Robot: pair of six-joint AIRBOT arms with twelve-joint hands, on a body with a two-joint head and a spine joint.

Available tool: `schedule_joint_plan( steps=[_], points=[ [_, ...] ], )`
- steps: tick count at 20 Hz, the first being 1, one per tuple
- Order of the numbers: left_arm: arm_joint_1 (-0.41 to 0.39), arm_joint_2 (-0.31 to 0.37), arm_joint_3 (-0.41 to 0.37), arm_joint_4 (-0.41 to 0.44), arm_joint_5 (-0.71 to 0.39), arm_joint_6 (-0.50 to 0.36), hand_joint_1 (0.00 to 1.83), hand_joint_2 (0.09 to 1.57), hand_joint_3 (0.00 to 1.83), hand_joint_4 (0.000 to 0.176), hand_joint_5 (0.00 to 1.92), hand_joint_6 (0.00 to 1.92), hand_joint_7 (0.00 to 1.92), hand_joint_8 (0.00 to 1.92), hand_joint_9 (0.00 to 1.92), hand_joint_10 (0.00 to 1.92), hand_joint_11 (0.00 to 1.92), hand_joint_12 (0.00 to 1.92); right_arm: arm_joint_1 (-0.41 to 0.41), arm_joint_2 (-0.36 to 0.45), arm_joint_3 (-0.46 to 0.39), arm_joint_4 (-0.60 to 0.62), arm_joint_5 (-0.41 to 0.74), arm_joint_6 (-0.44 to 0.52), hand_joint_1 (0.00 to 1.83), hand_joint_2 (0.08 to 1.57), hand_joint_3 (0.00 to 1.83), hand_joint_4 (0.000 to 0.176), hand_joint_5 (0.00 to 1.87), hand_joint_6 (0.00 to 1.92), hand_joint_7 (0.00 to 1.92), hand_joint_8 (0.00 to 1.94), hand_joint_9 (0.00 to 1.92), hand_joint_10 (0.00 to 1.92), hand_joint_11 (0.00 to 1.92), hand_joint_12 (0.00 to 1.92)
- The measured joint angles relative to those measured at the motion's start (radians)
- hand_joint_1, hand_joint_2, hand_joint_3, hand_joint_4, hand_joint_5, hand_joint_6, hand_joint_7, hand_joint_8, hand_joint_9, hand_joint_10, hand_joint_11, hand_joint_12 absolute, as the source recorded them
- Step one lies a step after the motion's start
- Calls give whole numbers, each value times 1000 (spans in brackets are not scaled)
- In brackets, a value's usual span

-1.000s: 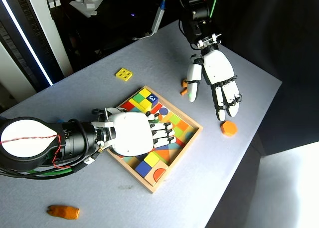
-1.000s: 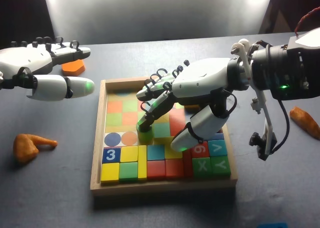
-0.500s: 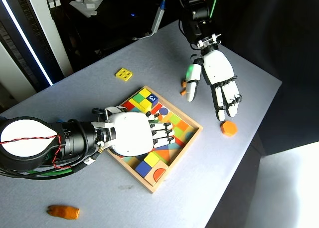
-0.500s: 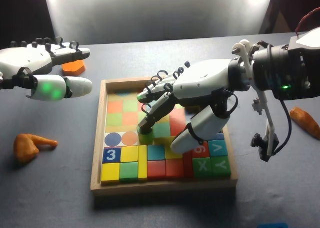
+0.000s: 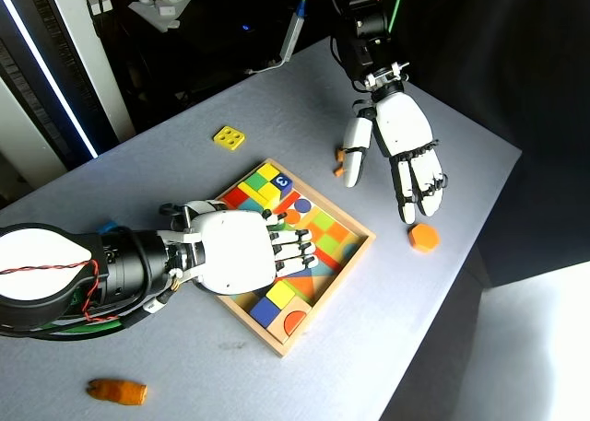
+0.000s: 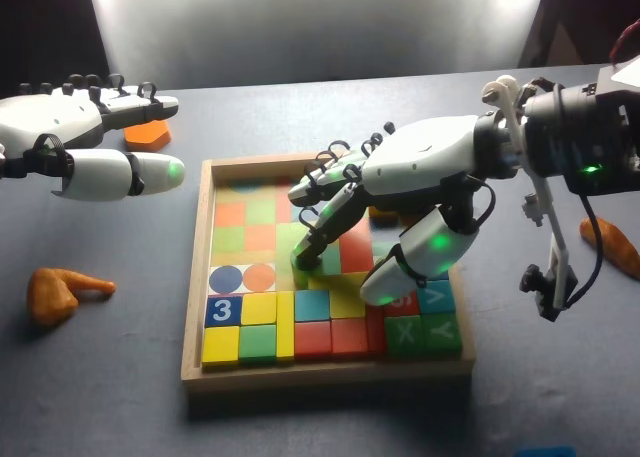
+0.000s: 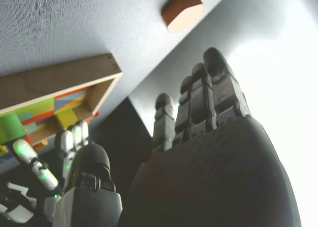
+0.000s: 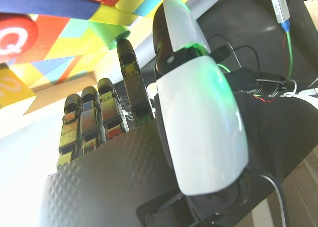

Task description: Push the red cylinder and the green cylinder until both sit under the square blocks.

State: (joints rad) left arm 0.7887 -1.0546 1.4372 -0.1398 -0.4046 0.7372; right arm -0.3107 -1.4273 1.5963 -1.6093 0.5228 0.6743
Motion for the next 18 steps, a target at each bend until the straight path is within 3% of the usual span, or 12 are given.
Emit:
schedule_joint_plan(
  steps=[3, 10, 12, 14, 18],
  points=[
    [0, 2, -1, 0, 1, 0, 0, 1195, 1, 170, 91, 1, 36, 1, 45, 2, 0, 339, 0, 16, -8, -8, 1, 3, 486, 1113, 0, 156, 550, 3, 0, 0, 0, 0, 0, 143],
    [3, 10, -4, -9, 0, 3, 0, 1174, 0, 176, 89, 2, 44, 6, 67, 7, 0, 400, 0, 48, -27, -23, 0, 9, 484, 1124, 1, 163, 540, 2, 0, 0, 0, 0, 0, 64],
    [4, 10, -4, -11, 0, 3, 0, 1168, 0, 176, 87, 1, 43, 2, 80, 4, 0, 463, 0, 53, -31, -32, 0, 19, 502, 1116, 0, 157, 553, 3, 1, 0, 0, 0, 0, 76],
    [5, 10, -5, -11, 0, 3, 0, 1179, 2, 176, 92, 2, 45, 1, 59, 2, 0, 363, 0, 62, -39, -39, 0, 26, 489, 1116, 0, 160, 542, 2, 0, 0, 0, 0, 0, 51],
    [6, 12, -5, -15, -1, 3, 0, 1197, 6, 172, 99, 3, 46, 1, 58, 1, 0, 329, -2, 83, -49, -55, 6, 38, 496, 1114, 0, 143, 571, 3, 10, 1, 0, 0, 0, 134]
  ],
)
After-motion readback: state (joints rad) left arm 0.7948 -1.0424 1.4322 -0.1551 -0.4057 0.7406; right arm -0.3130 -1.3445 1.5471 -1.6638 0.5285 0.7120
